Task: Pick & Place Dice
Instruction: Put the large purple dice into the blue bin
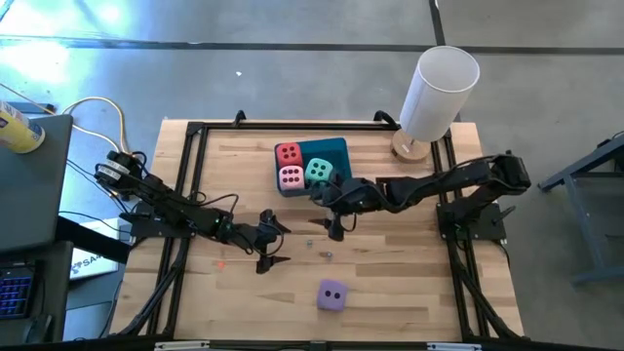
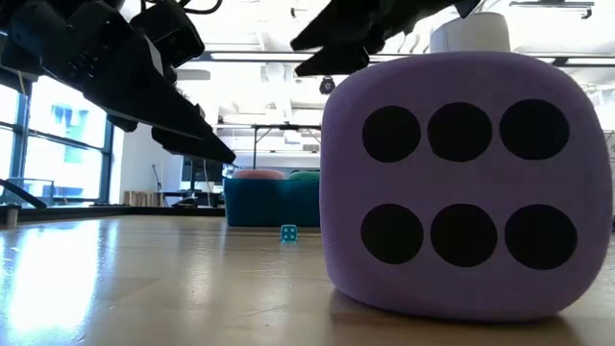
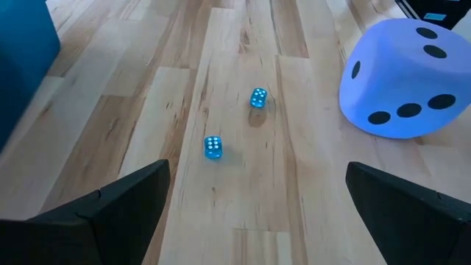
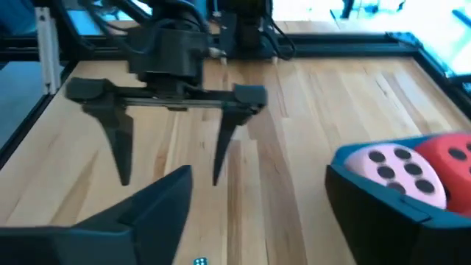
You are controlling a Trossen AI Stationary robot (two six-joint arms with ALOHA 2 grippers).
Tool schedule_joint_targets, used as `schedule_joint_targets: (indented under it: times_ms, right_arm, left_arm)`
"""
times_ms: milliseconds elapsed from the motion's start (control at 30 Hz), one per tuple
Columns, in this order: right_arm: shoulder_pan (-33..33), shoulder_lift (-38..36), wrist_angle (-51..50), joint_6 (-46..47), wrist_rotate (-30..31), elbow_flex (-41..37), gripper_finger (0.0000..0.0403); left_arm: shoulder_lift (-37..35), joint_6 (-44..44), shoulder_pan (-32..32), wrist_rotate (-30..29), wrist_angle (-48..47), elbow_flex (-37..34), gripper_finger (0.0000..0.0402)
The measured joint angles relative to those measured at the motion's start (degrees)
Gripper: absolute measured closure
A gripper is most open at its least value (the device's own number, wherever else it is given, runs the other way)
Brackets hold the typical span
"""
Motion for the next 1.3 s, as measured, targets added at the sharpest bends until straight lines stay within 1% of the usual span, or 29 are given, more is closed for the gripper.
schedule_joint_targets:
  times_ms: [167, 233, 300, 400, 467, 600, 733, 800, 867, 933, 1067, 1167, 1300]
  right_arm:
    - [2.18, 0.00, 1.02, -1.82, 2.55, 0.00, 0.0025]
    - [2.97, 0.00, 1.14, -2.49, 3.75, 0.00, 0.0009]
    - [3.61, 0.00, 1.18, -2.76, 5.39, 0.00, 0.0015]
    - [4.84, 0.00, 2.15, 0.05, 12.11, 0.00, 0.0023]
    - [5.32, 0.00, 2.11, 0.69, 14.76, 0.00, 0.0024]
    - [6.26, 0.00, 1.96, 0.61, 14.54, 0.00, 0.0021]
    - [8.58, 0.00, 0.43, -0.36, 11.59, 0.00, 0.0017]
    - [10.32, 0.00, -0.58, 0.89, 11.52, 0.00, 0.0017]
    - [12.73, 0.00, -1.97, 3.54, 13.01, 0.00, 0.0017]
    - [15.97, 0.00, -3.48, 6.27, 17.63, 0.00, 0.0018]
    - [24.45, 0.01, -5.80, 12.20, 29.50, 0.00, 0.0018]
    - [31.21, 0.02, -5.55, 14.82, 37.60, 0.00, 0.0018]
    - [38.42, 0.02, -5.44, 17.78, 43.79, 0.00, 0.0018]
  left_arm:
    - [0.00, -0.10, 0.02, 0.00, 0.01, 0.00, 0.0002]
    - [0.00, -0.10, 0.02, 0.00, 0.01, 0.00, 0.0002]
    - [0.00, -0.08, 0.02, 0.00, 0.00, 0.02, 0.0002]
    - [0.00, -0.08, 0.02, 0.00, 0.00, 0.02, 0.0002]
    - [0.00, -0.08, 0.02, 0.00, 0.00, 0.02, 0.0002]
    - [0.00, -0.84, 0.02, 0.00, 0.00, 0.02, 0.0002]
    - [0.00, -1.62, 0.00, 0.02, -0.02, 0.02, 0.0002]
    - [0.00, -2.06, -0.22, 0.01, -0.02, 0.02, 0.0002]
    - [0.00, -2.09, -0.25, 0.04, -0.02, 0.02, 0.0002]
    - [0.00, -2.22, -0.24, 0.04, 0.00, 0.02, 0.0002]
    - [0.00, -2.22, -0.20, 0.02, 0.62, 0.02, 0.0002]
    - [0.00, -2.22, -0.06, 0.03, 1.26, 0.04, 0.0002]
    - [0.00, -2.44, -0.12, 0.02, 1.52, 0.04, 0.0002]
